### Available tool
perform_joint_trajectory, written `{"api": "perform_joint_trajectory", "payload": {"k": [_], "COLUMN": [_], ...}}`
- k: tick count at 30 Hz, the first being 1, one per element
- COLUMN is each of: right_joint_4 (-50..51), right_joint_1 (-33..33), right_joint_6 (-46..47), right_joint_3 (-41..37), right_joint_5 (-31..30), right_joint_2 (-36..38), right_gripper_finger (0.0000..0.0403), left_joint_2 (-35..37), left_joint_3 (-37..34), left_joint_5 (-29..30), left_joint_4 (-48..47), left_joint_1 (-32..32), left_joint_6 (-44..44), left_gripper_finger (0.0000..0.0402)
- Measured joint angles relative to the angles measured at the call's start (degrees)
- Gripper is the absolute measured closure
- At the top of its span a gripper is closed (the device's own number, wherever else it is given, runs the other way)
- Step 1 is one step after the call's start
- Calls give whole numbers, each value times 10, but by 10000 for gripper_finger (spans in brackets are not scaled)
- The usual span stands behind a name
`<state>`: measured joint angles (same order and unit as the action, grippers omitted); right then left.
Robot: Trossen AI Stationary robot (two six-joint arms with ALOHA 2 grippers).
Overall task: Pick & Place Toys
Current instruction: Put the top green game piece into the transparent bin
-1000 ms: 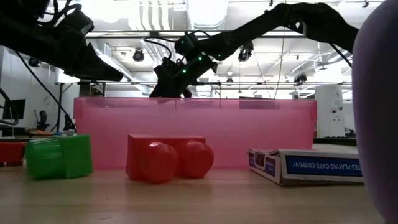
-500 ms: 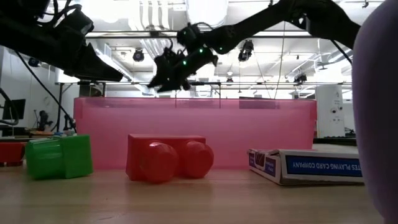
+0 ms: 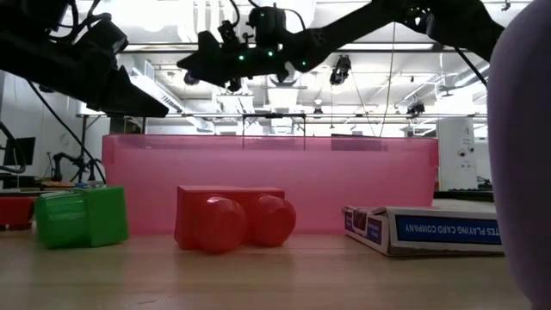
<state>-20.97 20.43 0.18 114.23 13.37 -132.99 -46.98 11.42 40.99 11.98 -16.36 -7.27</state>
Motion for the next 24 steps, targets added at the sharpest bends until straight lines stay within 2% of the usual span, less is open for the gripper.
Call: {"api": "perform_joint_trajectory", "payload": {"k": [12,18,24], "right_joint_4": [-404,-487,-490], "right_joint_1": [-22,-40,-64], "right_joint_6": [74,71,27], "right_joint_3": [-221,-342,-464], "right_joint_5": [59,55,37], "right_joint_2": [12,61,143], "right_gripper_finger": [117,117,117], "left_joint_2": [0,0,0], "left_joint_3": [-6,-6,-6], "left_joint_5": [0,0,0], "left_joint_4": [21,22,23], "left_joint_1": [0,0,0], "left_joint_6": [15,15,15], "left_gripper_finger": [143,143,143]}}
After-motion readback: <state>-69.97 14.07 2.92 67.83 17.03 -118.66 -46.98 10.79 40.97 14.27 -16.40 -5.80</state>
